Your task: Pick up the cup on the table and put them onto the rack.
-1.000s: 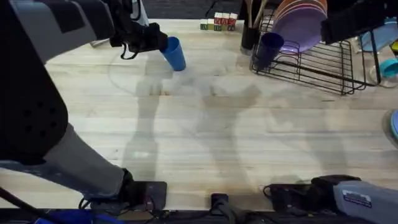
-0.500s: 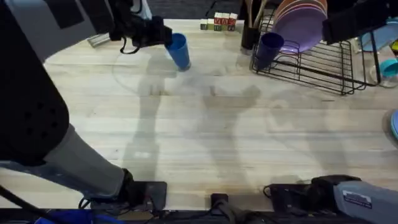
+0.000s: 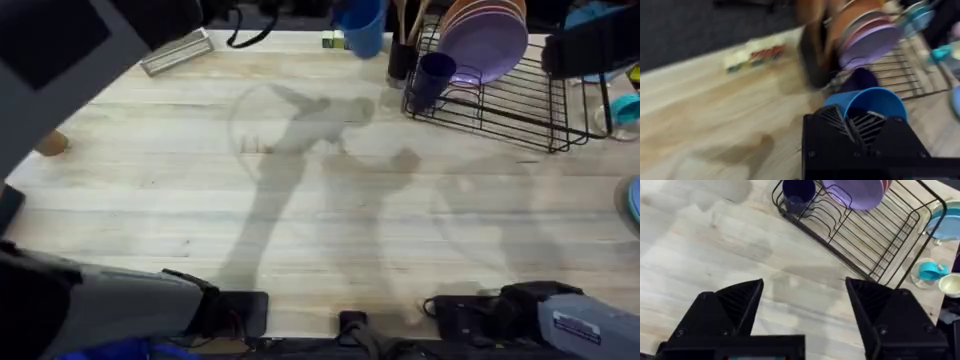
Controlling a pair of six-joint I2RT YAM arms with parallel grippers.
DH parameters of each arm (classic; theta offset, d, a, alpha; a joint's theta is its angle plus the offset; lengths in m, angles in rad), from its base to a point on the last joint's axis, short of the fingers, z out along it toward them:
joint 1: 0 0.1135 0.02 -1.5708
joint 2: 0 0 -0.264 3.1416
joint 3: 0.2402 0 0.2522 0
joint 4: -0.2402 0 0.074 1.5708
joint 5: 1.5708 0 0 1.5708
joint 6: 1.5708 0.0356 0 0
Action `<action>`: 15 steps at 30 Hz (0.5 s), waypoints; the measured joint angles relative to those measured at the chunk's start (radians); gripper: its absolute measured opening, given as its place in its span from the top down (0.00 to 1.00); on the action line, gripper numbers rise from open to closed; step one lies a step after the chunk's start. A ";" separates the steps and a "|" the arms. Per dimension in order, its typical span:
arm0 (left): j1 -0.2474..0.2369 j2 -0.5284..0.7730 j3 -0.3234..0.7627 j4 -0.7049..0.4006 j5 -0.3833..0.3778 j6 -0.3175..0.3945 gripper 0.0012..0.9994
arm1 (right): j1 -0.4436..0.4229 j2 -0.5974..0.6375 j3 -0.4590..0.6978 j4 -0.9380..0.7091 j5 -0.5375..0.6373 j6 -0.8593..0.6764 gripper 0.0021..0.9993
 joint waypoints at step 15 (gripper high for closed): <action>-0.218 0.018 0.003 0.281 0.013 0.000 0.96 | -0.013 -0.037 0.000 -0.035 0.034 0.000 0.01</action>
